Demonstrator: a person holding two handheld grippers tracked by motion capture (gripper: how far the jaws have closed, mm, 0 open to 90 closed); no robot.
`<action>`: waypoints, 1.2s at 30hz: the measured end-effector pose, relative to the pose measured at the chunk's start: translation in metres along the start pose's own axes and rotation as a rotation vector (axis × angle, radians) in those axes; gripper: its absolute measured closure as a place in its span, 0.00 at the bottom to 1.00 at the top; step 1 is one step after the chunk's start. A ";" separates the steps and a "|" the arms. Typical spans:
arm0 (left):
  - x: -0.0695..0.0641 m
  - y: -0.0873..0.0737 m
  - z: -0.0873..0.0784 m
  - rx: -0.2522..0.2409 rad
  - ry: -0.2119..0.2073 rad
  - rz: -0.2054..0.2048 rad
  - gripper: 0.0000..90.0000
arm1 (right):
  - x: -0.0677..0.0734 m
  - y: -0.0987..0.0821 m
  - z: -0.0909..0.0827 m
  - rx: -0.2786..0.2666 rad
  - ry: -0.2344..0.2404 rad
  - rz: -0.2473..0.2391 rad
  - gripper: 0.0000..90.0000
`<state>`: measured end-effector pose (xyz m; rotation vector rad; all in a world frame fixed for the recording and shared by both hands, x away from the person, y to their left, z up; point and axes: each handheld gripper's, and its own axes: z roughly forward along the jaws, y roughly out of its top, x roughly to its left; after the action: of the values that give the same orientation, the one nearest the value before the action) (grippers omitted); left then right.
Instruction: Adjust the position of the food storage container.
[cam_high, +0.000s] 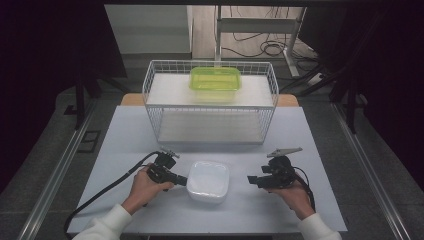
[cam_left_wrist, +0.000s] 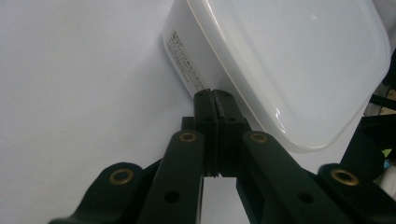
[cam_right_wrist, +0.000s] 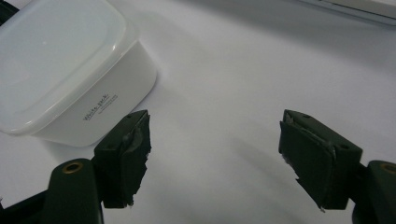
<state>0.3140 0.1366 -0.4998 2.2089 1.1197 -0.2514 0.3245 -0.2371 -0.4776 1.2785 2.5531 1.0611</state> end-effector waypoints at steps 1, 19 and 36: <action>0.000 0.000 0.000 -0.003 -0.002 -0.001 0.99 | 0.000 0.000 -0.001 0.000 -0.001 0.004 0.28; 0.006 -0.006 -0.034 -0.248 0.046 -0.109 0.53 | -0.001 0.000 -0.011 -0.064 -0.028 0.037 0.24; 0.008 -0.015 -0.042 -0.271 0.013 -0.099 0.40 | 0.007 0.001 -0.019 -0.104 0.048 0.070 0.23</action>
<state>0.3026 0.1743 -0.4777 1.9222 1.1970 -0.1191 0.3137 -0.2422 -0.4607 1.3411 2.4663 1.2353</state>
